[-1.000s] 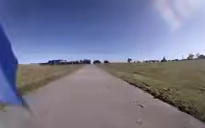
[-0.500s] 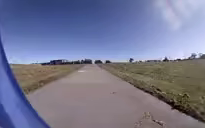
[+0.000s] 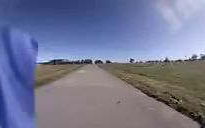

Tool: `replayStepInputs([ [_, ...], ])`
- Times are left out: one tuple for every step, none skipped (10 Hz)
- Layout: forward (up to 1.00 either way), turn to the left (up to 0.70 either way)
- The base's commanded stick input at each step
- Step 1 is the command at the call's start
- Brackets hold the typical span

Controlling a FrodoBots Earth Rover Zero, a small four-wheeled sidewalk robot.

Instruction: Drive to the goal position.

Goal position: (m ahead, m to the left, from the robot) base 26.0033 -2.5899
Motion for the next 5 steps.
replayStepInputs([
  [1.00, 0.00],
  [1.00, 0.00],
  [1.00, 0.00],
  [1.00, 0.00],
  [1.00, 0.00],
])
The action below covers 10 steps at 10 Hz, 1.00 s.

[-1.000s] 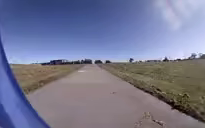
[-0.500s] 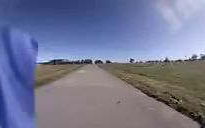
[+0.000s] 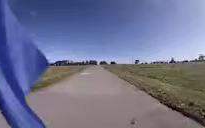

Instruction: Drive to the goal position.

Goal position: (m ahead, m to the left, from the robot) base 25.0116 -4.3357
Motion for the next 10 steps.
replayStepInputs([
  [1.00, 0.00],
  [1.00, 0.40],
  [1.00, 0.40],
  [1.00, 0.40],
  [1.00, 0.23],
  [1.00, 0.05],
  [1.00, 0.00],
  [1.00, 0.00],
  [1.00, 0.40],
  [1.00, 0.40],
])
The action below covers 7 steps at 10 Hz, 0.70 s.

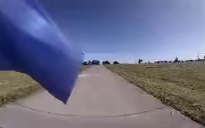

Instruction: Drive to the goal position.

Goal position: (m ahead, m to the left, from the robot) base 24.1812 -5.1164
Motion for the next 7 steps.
replayStepInputs([
  [1.00, 0.40],
  [1.00, 0.40],
  [1.00, 0.40],
  [1.00, 0.21],
  [1.00, 0.02],
  [1.00, 0.00],
  [1.00, 0.00],
])
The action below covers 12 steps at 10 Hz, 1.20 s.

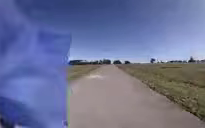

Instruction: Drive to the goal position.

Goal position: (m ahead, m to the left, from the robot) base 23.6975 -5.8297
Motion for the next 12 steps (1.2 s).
replayStepInputs([
  [1.00, 0.00],
  [1.00, 0.00],
  [1.00, 0.00],
  [1.00, 0.00],
  [1.00, 0.00],
  [1.00, 0.00],
  [1.00, 0.00],
  [1.00, -0.17],
  [1.00, -0.35],
  [1.00, -0.40],
  [1.00, -0.40],
  [1.00, -0.40],
])
